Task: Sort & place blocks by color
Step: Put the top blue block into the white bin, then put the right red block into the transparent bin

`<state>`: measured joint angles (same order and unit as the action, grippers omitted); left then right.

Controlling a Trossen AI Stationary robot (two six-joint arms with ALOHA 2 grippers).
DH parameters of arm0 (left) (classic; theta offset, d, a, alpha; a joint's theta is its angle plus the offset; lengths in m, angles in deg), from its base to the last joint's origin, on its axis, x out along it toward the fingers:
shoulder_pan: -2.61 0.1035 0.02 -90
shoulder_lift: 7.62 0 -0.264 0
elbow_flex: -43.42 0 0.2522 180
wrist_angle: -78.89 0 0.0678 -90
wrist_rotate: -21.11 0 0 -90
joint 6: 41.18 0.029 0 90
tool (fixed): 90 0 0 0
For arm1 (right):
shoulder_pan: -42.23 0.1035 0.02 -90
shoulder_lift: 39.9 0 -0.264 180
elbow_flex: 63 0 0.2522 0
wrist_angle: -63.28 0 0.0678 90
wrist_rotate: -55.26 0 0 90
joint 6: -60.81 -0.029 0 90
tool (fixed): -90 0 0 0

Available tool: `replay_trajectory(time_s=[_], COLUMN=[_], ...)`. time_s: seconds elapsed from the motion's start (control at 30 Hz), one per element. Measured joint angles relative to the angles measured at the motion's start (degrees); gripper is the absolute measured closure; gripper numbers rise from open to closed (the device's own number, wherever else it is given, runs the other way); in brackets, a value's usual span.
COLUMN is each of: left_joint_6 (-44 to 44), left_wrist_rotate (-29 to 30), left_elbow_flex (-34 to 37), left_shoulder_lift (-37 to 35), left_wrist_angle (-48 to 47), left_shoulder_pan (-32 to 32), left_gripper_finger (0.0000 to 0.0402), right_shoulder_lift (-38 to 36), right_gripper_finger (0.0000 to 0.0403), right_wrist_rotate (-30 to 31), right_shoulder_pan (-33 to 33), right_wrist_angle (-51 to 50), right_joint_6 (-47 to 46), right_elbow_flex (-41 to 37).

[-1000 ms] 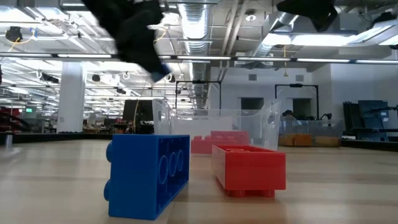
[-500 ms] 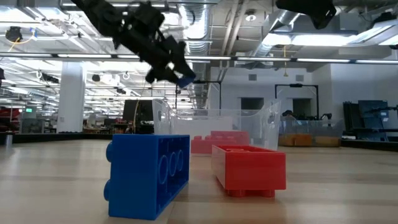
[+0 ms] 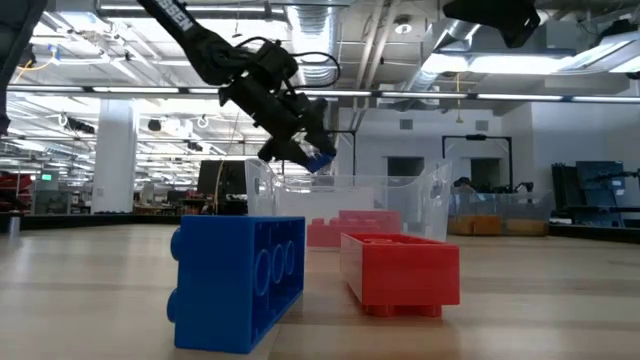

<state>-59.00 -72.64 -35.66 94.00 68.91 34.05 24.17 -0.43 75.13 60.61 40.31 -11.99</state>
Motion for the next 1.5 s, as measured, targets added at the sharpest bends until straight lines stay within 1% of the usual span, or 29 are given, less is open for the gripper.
replay_trajectory(time_s=[0.07,0.1,0.13,0.17,0.3,0.4,0.47,0.53,0.63,0.73,0.83,0.93,1.0,1.17,1.27,1.37,1.5], left_joint_6=[-0.3,-0.2,0.2,0.5,3.5,5.9,7.1,8.0,8.8,9.0,9.3,8.9,7.7,6.9,7.5,7.4,6.0], left_wrist_rotate=[1.4,2.4,2.7,2.7,2.3,1.8,2.1,5.1,11.6,17.5,24.9,31.2,34.0,35.5,36.4,39.8,45.1], left_elbow_flex=[-0.9,-1.6,-2.1,-2.8,-6.1,-6.5,-6.5,-6.6,-6.6,-6.6,-4.0,1.8,6.9,20.7,27.2,31.7,34.2], left_shoulder_lift=[0.0,-0.1,-0.5,-1.1,-3.6,-6.9,-10.3,-13.9,-18.7,-22.5,-25.1,-27.3,-28.7,-29.8,-29.4,-29.3,-29.3], left_wrist_angle=[-2.9,-4.2,-6.3,-9.0,-15.8,-17.3,-18.6,-19.7,-23.3,-25.7,-24.4,-17.9,-10.1,17.3,30.3,37.1,38.8], left_shoulder_pan=[0.1,0.1,0.2,0.3,0.0,-1.8,-3.7,-6.5,-12.5,-20.2,-29.0,-37.2,-42.0,-52.2,-56.9,-60.4,-63.2], left_gripper_finger=[0.0044,0.0027,0.0020,0.0025,0.0072,0.0099,0.0112,0.0122,0.0132,0.0138,0.0139,0.0139,0.0139,0.0139,0.0139,0.0139,0.0139], right_shoulder_lift=[0.0,0.0,0.0,0.0,0.0,0.0,0.0,0.0,0.0,0.0,0.0,0.0,0.0,0.0,0.0,0.0,0.0], right_gripper_finger=[0.0085,0.0085,0.0085,0.0085,0.0085,0.0085,0.0085,0.0085,0.0085,0.0085,0.0085,0.0085,0.0085,0.0085,0.0085,0.0085,0.0085], right_wrist_rotate=[0.0,0.0,0.0,0.0,0.0,0.1,0.1,0.1,0.1,0.2,0.3,0.3,0.3,0.5,1.0,1.2,1.3], right_shoulder_pan=[0.0,0.0,0.1,0.1,0.2,0.2,0.2,0.2,0.2,0.1,0.1,0.1,0.1,0.1,0.1,0.2,0.4], right_wrist_angle=[-0.2,-0.5,-0.8,-0.9,-1.1,-1.5,-1.6,-2.3,-2.4,-2.6,-2.6,-2.6,-2.6,-2.8,-2.7,-2.6,-2.2], right_joint_6=[0.0,0.0,0.0,0.0,-0.1,-0.4,-0.8,-1.5,-1.6,-1.6,-1.7,-1.7,-1.7,-1.7,-3.0,-3.5,-6.5], right_elbow_flex=[0.0,0.0,0.0,0.0,0.0,0.0,0.0,0.0,0.0,0.0,0.0,0.0,0.0,0.0,0.0,0.0,0.0])
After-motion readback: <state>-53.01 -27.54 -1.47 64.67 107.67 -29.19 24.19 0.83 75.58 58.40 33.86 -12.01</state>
